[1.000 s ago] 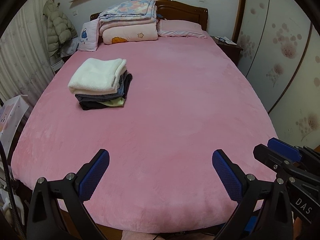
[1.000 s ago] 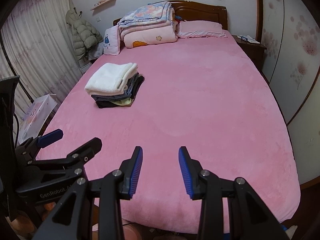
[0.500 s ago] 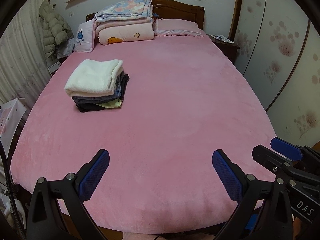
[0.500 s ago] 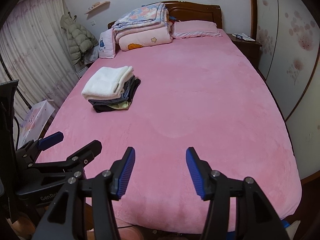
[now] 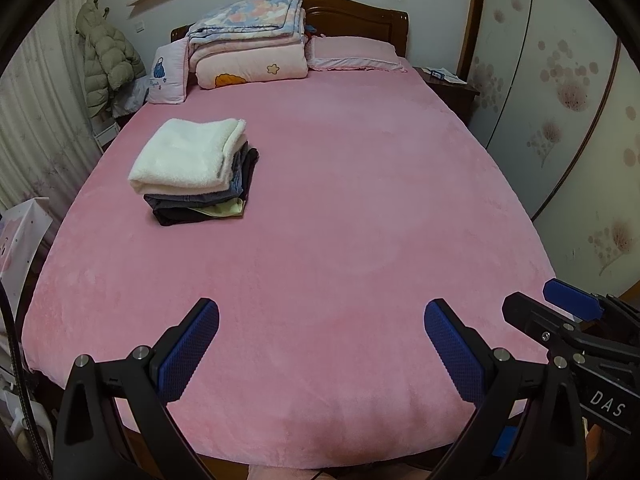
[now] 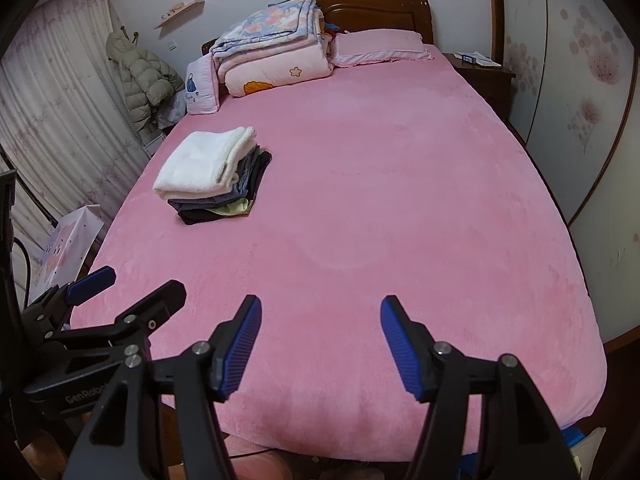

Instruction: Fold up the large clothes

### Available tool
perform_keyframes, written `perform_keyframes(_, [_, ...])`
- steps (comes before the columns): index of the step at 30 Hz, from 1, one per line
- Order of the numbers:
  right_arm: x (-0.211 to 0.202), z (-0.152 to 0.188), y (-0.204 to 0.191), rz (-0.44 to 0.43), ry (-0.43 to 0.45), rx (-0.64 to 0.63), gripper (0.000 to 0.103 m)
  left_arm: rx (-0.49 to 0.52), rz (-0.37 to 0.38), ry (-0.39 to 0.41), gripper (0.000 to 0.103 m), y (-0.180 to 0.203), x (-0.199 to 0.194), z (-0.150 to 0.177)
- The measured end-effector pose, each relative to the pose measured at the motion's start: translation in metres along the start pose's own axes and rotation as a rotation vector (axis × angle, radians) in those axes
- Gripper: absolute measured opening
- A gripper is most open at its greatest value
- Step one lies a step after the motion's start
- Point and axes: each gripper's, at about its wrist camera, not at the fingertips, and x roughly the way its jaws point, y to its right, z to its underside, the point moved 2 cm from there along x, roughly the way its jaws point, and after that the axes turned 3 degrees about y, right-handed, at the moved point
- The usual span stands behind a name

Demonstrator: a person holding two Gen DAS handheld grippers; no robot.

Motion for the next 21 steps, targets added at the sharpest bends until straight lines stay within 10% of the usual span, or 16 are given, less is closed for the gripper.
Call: perform_keyframes(21, [0.0,-0.002,-0.006,0.015,0.004,0.001,0.072,-0.045,0.016,-0.004,0.101,-0.011,-0.001,-0.002])
